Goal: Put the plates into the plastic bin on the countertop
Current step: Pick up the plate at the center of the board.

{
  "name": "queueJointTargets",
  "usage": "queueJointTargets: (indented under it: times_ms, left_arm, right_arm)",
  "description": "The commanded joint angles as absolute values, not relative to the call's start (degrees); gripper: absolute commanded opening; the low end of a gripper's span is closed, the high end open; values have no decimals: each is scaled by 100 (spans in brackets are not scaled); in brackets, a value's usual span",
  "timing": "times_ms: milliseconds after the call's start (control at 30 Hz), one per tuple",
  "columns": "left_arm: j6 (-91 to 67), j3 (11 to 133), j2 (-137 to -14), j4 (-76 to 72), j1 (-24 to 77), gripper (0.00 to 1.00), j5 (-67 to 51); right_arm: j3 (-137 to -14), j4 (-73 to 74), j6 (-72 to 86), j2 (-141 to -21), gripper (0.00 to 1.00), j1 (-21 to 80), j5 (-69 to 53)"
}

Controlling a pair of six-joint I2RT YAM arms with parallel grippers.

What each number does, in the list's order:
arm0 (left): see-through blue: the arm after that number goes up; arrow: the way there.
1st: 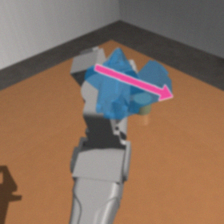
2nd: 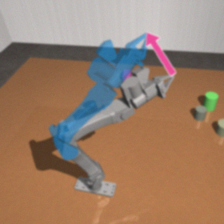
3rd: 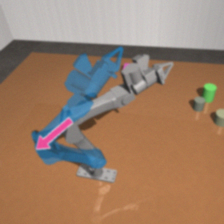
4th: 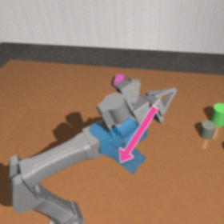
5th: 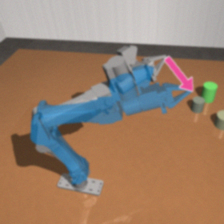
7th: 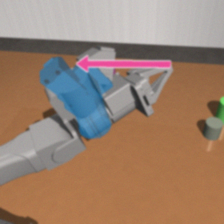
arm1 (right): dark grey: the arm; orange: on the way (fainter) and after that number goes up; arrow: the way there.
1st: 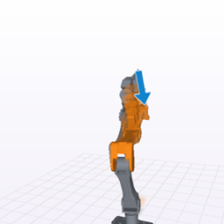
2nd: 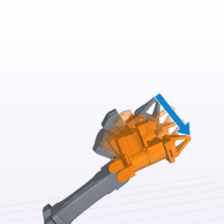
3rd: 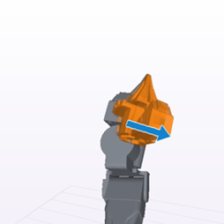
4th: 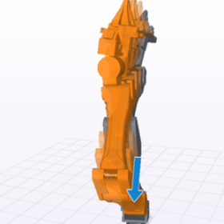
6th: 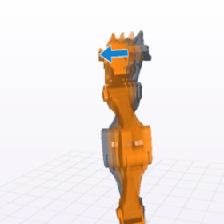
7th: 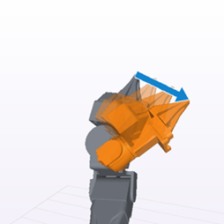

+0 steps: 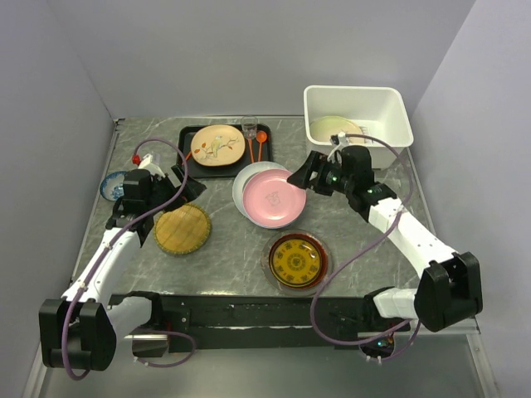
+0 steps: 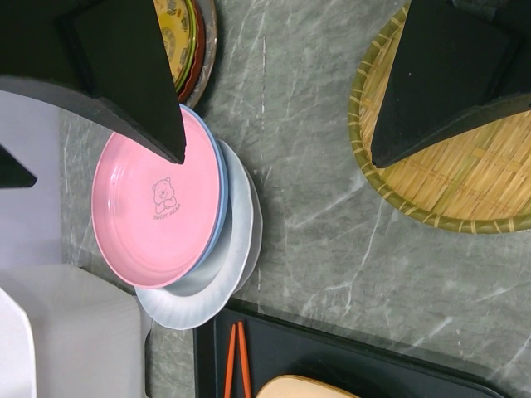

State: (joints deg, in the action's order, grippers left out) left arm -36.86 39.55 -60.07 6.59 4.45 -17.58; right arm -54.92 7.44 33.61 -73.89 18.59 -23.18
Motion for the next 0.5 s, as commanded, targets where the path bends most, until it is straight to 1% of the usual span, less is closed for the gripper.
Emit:
queueJointTargets:
  times_ms: [0, 233, 467]
  left_arm:
    - [-3753, 3964, -6011, 290, 466, 99, -1916]
    - [-3753, 4034, -6038, 377, 466, 99, -1907]
    - [-3630, 4201, -5880, 711, 466, 99, -1661]
  right_arm:
    - [-5256, 483, 3454, -7014, 83, 2109, -2241]
    - [-5027, 396, 3533, -6952, 83, 2461, -2206]
    - [-5317, 404, 3472, -7356, 83, 2724, -2294]
